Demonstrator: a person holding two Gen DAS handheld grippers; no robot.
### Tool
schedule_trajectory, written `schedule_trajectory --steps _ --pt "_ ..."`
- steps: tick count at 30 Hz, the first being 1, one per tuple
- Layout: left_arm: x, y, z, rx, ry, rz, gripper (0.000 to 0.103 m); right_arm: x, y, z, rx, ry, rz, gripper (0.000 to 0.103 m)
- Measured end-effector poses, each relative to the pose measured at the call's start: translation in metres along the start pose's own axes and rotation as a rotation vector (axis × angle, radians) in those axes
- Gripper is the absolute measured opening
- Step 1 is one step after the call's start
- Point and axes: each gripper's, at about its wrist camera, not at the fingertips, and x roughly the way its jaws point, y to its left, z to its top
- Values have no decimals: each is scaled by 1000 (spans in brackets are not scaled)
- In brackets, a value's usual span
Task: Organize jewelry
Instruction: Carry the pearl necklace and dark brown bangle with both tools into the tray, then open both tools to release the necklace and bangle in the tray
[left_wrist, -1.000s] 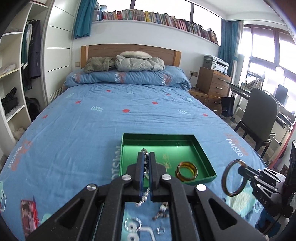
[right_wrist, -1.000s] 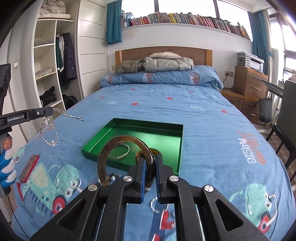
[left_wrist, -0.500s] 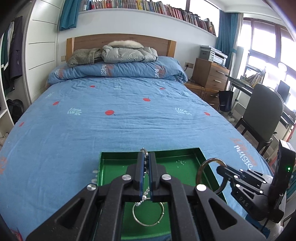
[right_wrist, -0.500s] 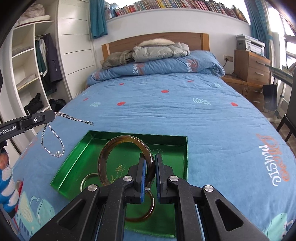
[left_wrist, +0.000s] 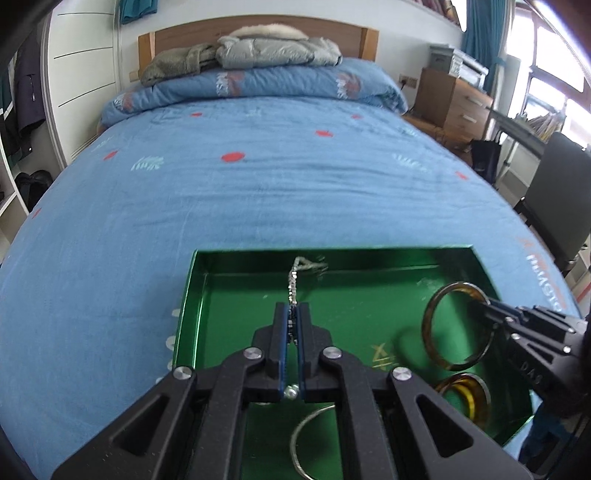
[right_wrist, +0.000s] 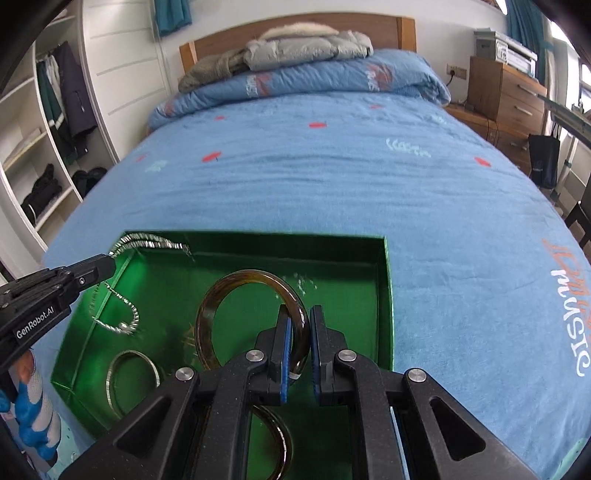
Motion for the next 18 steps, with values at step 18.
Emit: schedule_trajectory --steps 18 --pt "21 23 -20 -82 112 36 5 18 -5 -6 -30 116 -73 12"
